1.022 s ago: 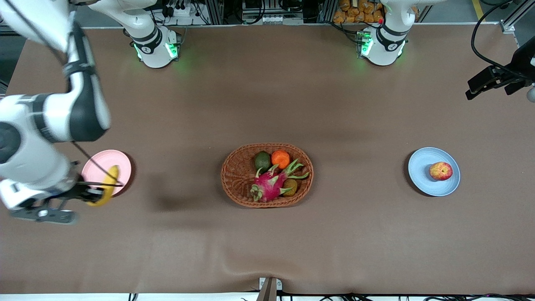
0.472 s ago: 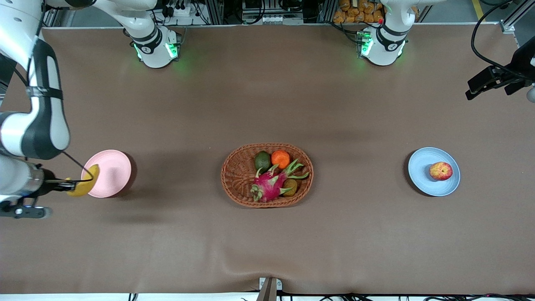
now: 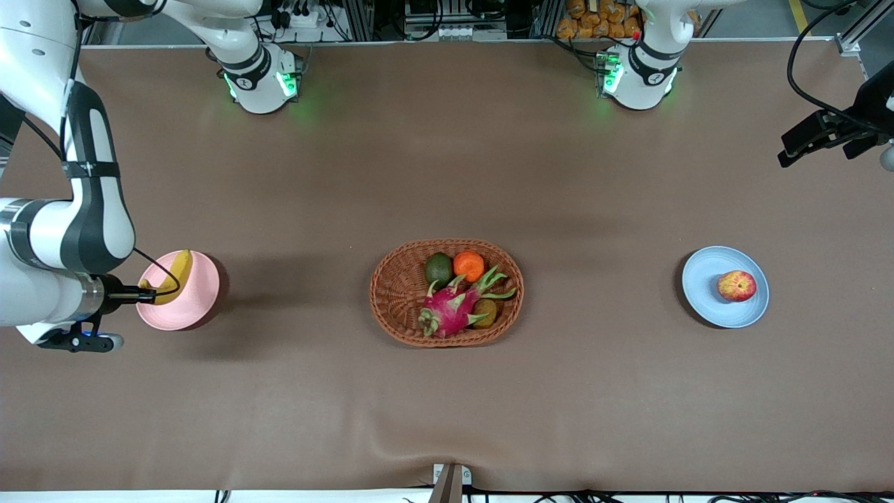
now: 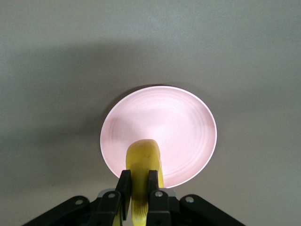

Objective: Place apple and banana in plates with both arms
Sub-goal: 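Carry the banana over the pink plate with the right gripper, then lower the banana onto the pink plate and open the right gripper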

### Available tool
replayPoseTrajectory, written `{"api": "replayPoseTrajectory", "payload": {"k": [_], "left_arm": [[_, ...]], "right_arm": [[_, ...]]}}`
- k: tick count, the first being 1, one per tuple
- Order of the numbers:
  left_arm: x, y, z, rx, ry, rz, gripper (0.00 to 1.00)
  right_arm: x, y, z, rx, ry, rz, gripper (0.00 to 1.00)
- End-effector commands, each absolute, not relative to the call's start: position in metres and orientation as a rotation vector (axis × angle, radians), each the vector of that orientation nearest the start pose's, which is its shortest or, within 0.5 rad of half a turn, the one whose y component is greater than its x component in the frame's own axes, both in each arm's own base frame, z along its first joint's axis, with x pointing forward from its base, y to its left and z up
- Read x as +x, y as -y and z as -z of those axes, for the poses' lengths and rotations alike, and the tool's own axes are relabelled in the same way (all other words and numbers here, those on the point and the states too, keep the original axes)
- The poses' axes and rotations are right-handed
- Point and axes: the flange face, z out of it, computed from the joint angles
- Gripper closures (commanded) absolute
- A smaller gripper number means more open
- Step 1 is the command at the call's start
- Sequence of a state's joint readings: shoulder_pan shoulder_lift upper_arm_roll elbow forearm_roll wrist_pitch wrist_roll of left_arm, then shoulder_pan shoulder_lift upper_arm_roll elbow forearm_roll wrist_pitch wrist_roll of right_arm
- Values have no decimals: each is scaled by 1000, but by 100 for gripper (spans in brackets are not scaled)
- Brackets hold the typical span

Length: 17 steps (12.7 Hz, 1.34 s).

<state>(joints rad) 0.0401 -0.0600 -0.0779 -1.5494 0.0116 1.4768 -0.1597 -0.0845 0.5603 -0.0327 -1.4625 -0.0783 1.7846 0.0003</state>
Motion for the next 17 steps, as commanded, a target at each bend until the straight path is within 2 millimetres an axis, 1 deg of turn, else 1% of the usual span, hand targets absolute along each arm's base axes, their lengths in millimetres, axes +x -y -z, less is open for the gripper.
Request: {"api": "replayPoseTrajectory", "payload": {"k": [1,2,3,7,10,12,13,14,15,17], "left_arm": [[527,20,-660,-3106,171,-1,0],[527,20,-660,-3106,171,-1,0],[527,20,-660,-3106,171,-1,0],[528,20,-660,-3107,170,7,0],[528,20,-660,-3107,170,7,0],[528,20,-660,-3107,170,7,0],[528,20,-660,-3107,170,7,0],[528,20,-660,-3107,170,9,0],[528,19,-660,-3106,173,9,0],[528,19,-660,-3108,173,9,0]], "right_arm": [[671,89,-338,-3158,-159,-401,22],[671,93,-331,-3153,-171,-410,0],[671,97,-330,-3151,-180,-410,0],[673,98,-333,-3156,-180,-394,0],[681,98,-357,-3168,-177,-319,0],[687,92,-394,-3179,-165,-217,0],[687,83,-412,-3182,-145,-177,0],[684,69,-439,-3183,-113,-119,0],[679,60,-463,-3185,-98,-75,0],[663,56,-502,-3180,-94,-49,0]]}}
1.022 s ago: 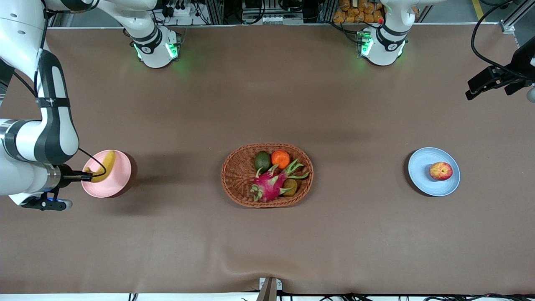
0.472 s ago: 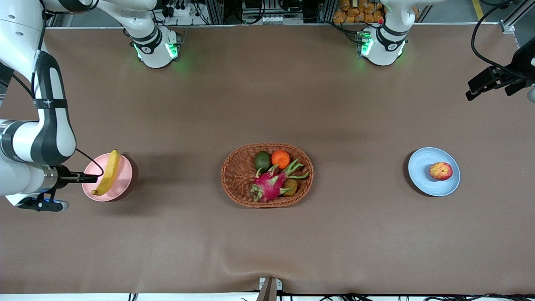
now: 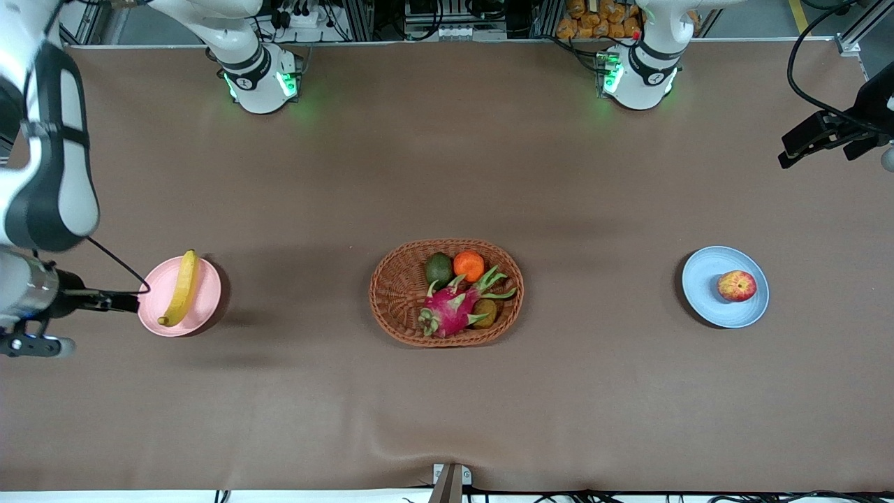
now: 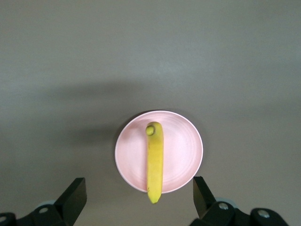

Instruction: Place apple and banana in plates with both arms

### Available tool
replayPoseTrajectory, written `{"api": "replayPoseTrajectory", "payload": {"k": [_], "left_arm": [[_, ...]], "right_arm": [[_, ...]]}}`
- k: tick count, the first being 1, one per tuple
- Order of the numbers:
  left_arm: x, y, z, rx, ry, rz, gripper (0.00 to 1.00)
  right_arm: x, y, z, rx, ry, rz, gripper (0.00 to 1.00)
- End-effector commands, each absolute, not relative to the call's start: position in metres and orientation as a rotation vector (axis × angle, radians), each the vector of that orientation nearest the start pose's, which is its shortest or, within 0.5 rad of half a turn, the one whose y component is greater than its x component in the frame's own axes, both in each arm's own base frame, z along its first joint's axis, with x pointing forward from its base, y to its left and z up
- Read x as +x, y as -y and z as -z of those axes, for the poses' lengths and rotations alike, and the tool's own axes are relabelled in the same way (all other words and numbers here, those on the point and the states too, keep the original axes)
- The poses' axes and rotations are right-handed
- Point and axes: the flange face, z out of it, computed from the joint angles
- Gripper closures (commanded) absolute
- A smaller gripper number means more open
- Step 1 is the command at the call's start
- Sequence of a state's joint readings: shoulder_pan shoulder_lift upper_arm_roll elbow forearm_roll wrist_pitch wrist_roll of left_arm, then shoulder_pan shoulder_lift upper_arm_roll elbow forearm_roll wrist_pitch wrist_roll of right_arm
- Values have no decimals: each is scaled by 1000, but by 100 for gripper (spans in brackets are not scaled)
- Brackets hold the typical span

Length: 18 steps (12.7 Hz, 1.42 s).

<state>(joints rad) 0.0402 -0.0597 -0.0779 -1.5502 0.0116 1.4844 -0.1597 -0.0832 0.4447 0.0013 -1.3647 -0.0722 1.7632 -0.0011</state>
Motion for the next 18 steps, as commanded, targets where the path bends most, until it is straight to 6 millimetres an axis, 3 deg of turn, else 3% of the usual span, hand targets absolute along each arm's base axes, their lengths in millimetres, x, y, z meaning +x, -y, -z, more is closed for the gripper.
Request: {"api": "replayPoseTrajectory", "payload": {"k": [1,4,8,12,18], "left_arm": [[528,19,-660,-3108,173,9,0],[528,19,-660,-3108,173,9,0],[528,19,-661,-3107,173,11,0],[528,19,-661,-3107,173,11,0],[528,18,-661,-3106,175,11,0]], "right_arm": [[651,52,-532,-3163,-97,-24,0],[610,51,-590,-3093,-90,-57,0],[577,50,-626,-3089,-91,-102,0],[548,60,-638,-3089,-124,-111,0],[532,54,-642,-3093,-110,-36,0]]}}
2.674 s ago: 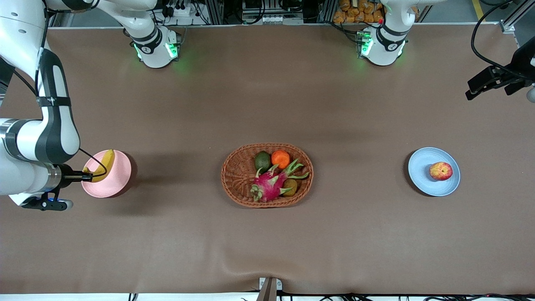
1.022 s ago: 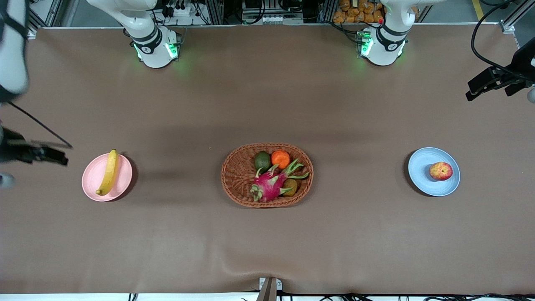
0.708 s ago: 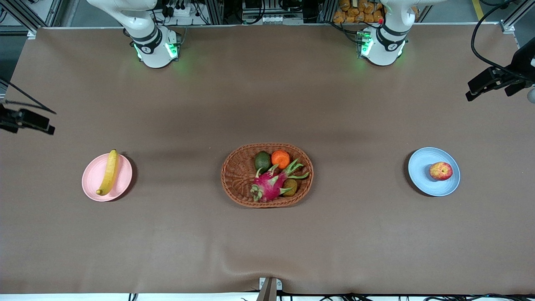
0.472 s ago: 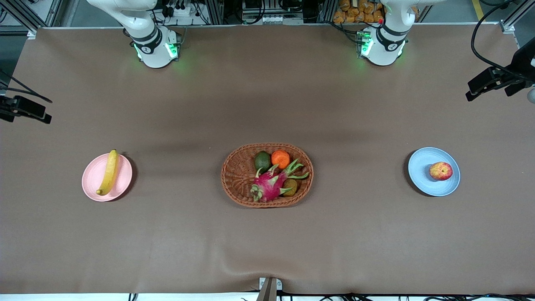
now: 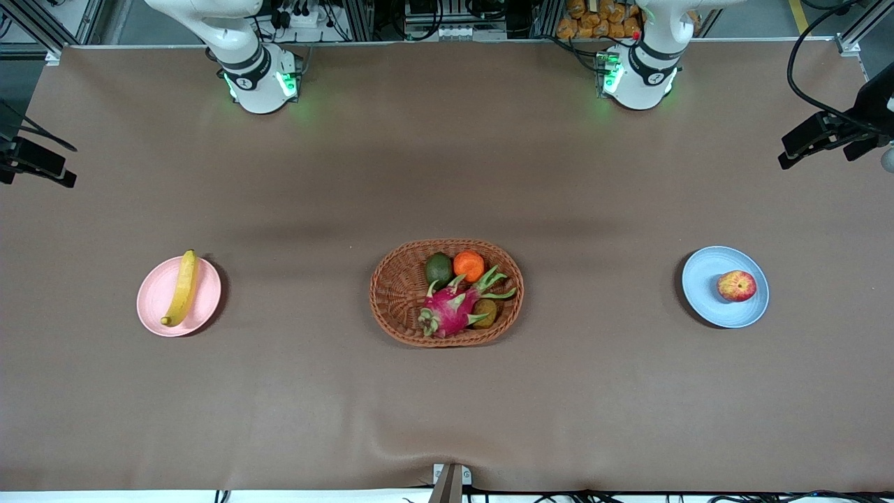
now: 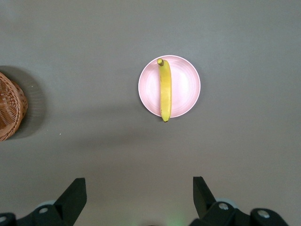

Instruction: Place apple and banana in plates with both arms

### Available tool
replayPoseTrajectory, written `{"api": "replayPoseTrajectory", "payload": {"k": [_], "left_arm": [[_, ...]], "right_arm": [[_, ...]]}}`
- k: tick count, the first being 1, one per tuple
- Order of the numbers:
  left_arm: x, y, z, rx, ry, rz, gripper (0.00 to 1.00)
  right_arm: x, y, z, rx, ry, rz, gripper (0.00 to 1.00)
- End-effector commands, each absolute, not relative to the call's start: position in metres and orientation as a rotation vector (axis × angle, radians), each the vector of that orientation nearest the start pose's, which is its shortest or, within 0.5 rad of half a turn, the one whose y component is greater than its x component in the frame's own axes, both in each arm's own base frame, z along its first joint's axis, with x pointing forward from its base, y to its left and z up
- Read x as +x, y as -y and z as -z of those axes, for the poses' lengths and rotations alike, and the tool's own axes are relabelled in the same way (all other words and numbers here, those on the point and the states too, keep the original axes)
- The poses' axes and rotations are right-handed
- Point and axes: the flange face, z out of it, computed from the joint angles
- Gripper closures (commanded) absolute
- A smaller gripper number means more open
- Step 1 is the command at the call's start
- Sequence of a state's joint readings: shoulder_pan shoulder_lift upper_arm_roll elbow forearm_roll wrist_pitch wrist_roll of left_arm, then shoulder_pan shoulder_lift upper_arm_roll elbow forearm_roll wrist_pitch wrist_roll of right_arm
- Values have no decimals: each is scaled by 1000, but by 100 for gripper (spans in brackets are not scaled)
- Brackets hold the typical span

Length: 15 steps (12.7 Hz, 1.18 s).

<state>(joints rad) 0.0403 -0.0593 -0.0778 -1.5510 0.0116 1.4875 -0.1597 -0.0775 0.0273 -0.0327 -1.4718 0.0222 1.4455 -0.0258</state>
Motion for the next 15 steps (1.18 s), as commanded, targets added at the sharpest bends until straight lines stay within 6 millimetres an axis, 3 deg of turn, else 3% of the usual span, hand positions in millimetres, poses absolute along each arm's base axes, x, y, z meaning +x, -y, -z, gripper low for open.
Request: {"api": "replayPoseTrajectory", "payload": {"k": [1,15], "left_arm": [[528,18,-661,-3106,175,11,0],[528,20,-663,-3115,165,15,0]], "right_arm": [[530,54,-638,-3092,-115,-45,0],[523,47,-639,-3086,-91,-133,0]]}}
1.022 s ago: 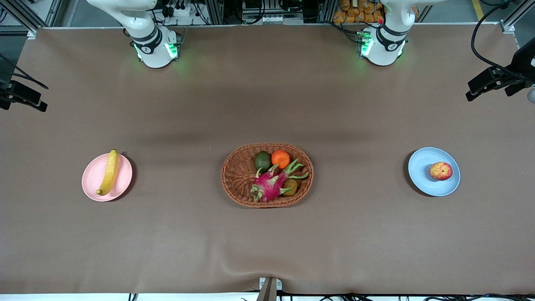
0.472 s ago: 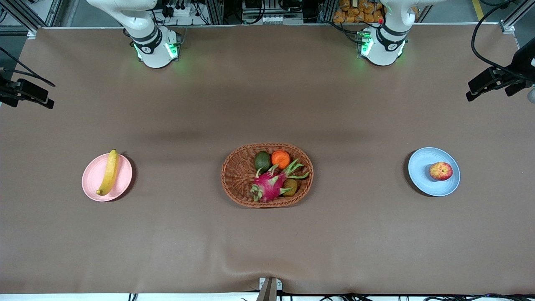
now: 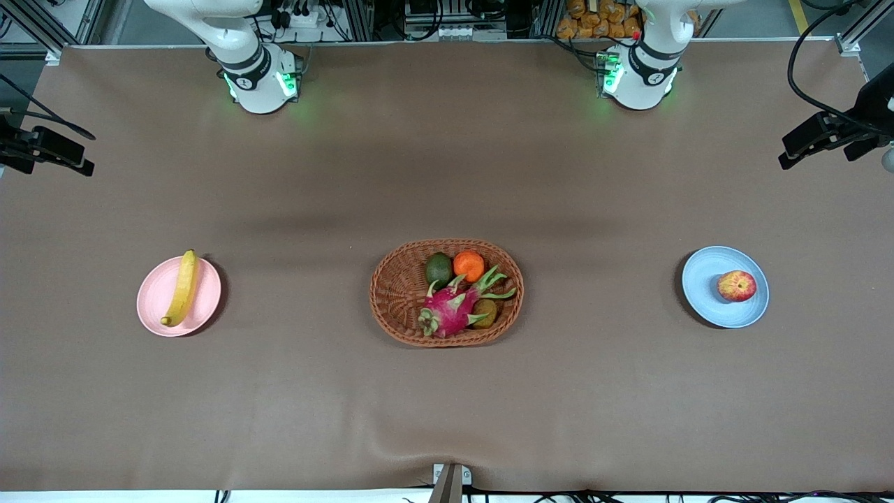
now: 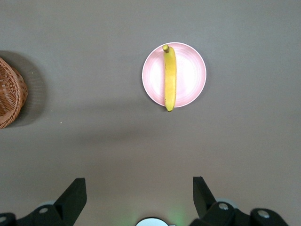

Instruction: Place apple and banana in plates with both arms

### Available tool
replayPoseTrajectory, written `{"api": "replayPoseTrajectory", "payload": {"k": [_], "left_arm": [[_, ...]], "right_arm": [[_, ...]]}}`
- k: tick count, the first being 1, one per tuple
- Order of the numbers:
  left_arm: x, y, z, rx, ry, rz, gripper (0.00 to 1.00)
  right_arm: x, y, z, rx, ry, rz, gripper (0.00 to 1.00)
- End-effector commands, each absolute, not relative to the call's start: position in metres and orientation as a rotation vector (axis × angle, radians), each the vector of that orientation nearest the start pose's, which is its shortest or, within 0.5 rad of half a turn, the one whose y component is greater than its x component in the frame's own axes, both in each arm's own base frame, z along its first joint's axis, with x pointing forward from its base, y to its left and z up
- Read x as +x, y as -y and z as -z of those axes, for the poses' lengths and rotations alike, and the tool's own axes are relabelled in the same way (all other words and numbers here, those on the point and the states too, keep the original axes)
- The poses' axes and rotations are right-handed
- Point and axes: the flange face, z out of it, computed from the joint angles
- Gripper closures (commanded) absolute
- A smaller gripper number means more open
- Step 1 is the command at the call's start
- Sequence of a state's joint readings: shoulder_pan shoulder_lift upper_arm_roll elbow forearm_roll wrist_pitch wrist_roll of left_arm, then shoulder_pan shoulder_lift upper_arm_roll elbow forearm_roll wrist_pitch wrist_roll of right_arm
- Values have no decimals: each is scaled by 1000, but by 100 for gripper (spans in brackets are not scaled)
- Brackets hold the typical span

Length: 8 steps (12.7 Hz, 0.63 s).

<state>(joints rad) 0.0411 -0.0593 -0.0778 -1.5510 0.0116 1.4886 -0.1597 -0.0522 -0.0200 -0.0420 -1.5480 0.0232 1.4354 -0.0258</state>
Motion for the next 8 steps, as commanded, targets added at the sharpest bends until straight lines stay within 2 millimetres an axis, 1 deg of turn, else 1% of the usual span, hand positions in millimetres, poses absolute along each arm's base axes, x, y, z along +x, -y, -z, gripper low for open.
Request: {"api": "replayPoseTrajectory", "payload": {"k": [1,2,4,6,8], "left_arm": [[528,20,-663,-3115,163,15,0],[528,21,-663,-3117,163,15,0],[528,22,-664,-3118,160,19,0],[528,23,-664,-3119,155,19,0],[527,25,-667,-3119,156,24,0]], "right_arm": [[524,46,-643,-3088,-88,-119,0],[524,45,-650,-3090,-83,-95,0],[526,42,-655,-3098,-72,-65,0],[530,38,-653,-3103,-62,-42,0],[530,37,-654,-3104,-60,-40,0]]}}
